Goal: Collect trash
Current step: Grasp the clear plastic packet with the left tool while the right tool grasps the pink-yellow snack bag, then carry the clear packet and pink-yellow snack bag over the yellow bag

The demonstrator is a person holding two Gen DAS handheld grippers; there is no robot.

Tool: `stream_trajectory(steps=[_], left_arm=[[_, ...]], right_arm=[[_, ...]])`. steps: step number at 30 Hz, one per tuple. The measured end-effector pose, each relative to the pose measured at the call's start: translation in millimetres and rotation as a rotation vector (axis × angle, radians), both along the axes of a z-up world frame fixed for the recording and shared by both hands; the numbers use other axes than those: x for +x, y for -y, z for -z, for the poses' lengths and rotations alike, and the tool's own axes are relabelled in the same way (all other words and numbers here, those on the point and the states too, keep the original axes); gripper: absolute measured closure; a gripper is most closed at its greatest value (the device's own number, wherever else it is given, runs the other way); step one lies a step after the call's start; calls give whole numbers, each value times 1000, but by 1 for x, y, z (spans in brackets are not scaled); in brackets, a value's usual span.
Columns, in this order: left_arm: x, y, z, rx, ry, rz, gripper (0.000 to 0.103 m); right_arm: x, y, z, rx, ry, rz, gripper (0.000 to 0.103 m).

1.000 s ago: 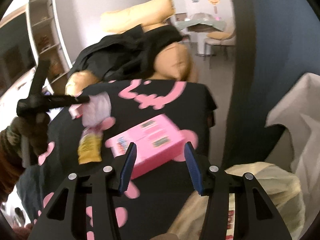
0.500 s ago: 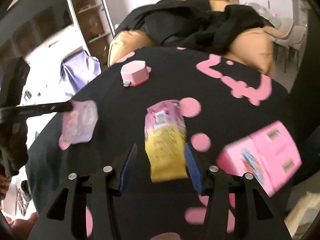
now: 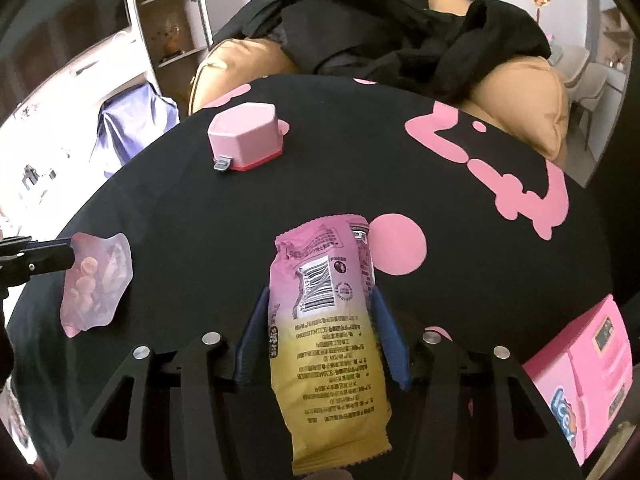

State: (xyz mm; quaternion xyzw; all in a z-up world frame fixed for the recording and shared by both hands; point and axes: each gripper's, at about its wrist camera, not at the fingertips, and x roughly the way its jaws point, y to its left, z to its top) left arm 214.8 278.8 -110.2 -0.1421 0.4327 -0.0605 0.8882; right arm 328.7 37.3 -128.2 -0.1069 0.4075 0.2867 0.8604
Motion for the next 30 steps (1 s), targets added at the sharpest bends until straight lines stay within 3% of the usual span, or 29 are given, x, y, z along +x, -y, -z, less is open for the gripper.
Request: stream_trajectory(steps=[1, 6, 13, 20, 26, 30], left_arm=[[1, -1, 1, -1, -2, -5, 81], [0, 1, 1, 4, -1, -9, 73], [-7, 7, -1, 51, 26, -25, 63], [1, 9, 7, 113, 12, -46, 63], [12, 23, 16, 108, -13, -24, 94], [12, 42, 7, 124, 20, 15, 100]], right_arm=[[-1, 1, -1, 2, 1, 3, 62], [-13, 12, -15, 13, 21, 0, 69], [-42, 38, -40, 62, 85, 21, 69], [-55, 60, -50, 83, 125, 42, 69], [-62, 76, -48, 102, 124, 65, 69], [-67, 88, -54, 112, 136, 76, 69]])
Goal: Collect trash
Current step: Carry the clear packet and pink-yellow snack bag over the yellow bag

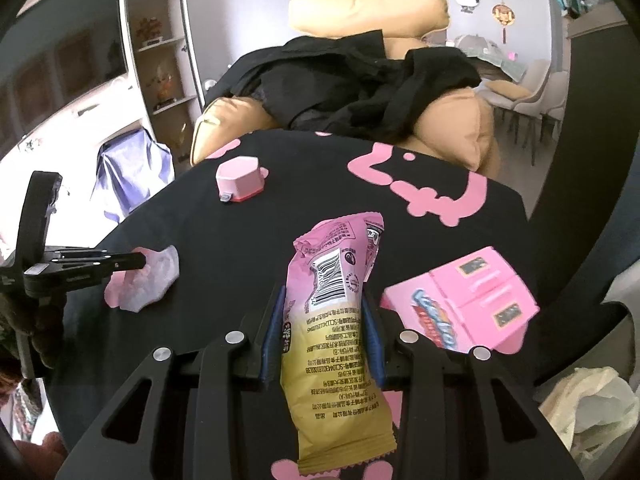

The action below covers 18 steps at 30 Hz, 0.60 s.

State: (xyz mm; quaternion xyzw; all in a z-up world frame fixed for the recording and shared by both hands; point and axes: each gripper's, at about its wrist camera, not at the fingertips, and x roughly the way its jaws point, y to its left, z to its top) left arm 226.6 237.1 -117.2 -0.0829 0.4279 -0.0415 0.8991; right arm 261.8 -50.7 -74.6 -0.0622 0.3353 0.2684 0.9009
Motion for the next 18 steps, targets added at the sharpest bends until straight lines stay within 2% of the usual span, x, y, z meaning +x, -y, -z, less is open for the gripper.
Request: stream_trajectory(steps=[3, 10, 13, 18], left_arm=[[-2, 15, -18, 3, 45, 27, 102], [-8, 61, -85, -42, 191, 111, 102], [-9, 92, -115, -63, 250, 165, 102], [-7, 153, -149, -129, 313, 261, 102]], right_arm=[[-5, 14, -11, 20, 23, 15, 69], [-29, 57, -46, 53, 123, 57, 69], [-44, 81, -61, 53, 182, 88, 69], [-69, 128, -82, 52, 256, 169, 69]])
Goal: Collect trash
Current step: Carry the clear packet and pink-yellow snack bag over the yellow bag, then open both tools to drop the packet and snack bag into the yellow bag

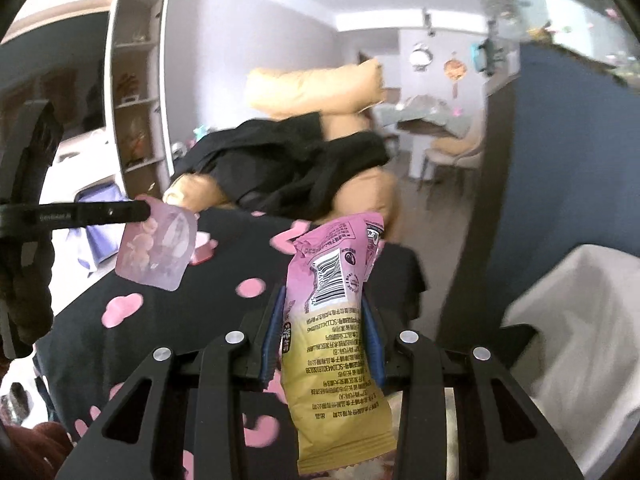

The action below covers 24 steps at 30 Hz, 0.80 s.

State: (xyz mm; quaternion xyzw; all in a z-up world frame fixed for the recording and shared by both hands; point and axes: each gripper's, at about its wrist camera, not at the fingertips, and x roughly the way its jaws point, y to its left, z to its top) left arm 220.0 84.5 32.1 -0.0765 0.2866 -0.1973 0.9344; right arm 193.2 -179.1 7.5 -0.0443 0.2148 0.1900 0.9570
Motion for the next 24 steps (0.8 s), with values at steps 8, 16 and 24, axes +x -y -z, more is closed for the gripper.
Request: stream_trajectory(steps=[8, 16, 24], left_arm=[[10, 103, -20, -43, 17, 146, 102], [29, 182, 17, -25, -103, 262, 102], [39, 239, 83, 2, -270, 351, 102]], right_arm=[[-32, 90, -11, -4, 36, 166, 69], [-43, 161, 4, 21, 10, 299, 69], [-45, 185, 21, 44, -20, 338, 69]])
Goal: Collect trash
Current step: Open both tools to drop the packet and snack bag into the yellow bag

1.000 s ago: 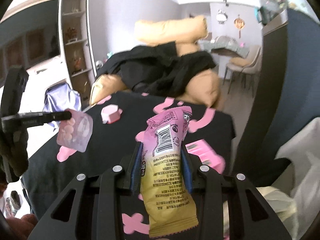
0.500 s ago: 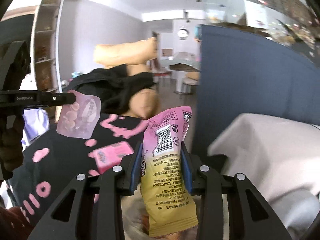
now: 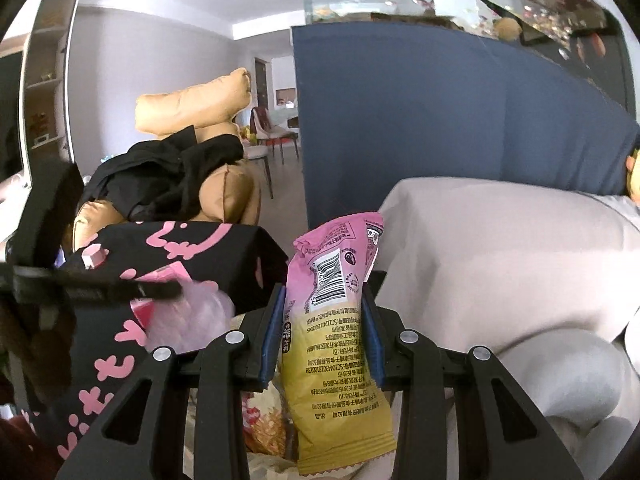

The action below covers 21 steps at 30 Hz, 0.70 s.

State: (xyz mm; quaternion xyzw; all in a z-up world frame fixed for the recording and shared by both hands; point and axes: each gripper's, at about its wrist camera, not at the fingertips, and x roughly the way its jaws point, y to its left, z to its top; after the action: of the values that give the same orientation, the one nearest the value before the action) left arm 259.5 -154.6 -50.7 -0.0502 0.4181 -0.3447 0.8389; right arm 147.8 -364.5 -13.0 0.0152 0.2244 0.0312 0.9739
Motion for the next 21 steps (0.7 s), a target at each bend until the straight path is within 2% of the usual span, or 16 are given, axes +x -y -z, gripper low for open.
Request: stream_trajectory(steps=[7, 8, 11, 16, 21], left_arm=[[5, 22, 41, 10, -78, 33, 102], [5, 22, 43, 5, -86, 36, 99], [8, 19, 48, -3, -100, 16, 68], [0, -3, 39, 24, -50, -48, 66], [-23, -35, 22, 55, 34, -108, 60]], right_arm=[[6, 6, 15, 26, -44, 1, 69], [7, 5, 17, 24, -50, -3, 69], [11, 2, 20, 26, -60, -13, 69], [15, -11, 29, 24, -80, -42, 69], [20, -30, 42, 11, -113, -80, 69]])
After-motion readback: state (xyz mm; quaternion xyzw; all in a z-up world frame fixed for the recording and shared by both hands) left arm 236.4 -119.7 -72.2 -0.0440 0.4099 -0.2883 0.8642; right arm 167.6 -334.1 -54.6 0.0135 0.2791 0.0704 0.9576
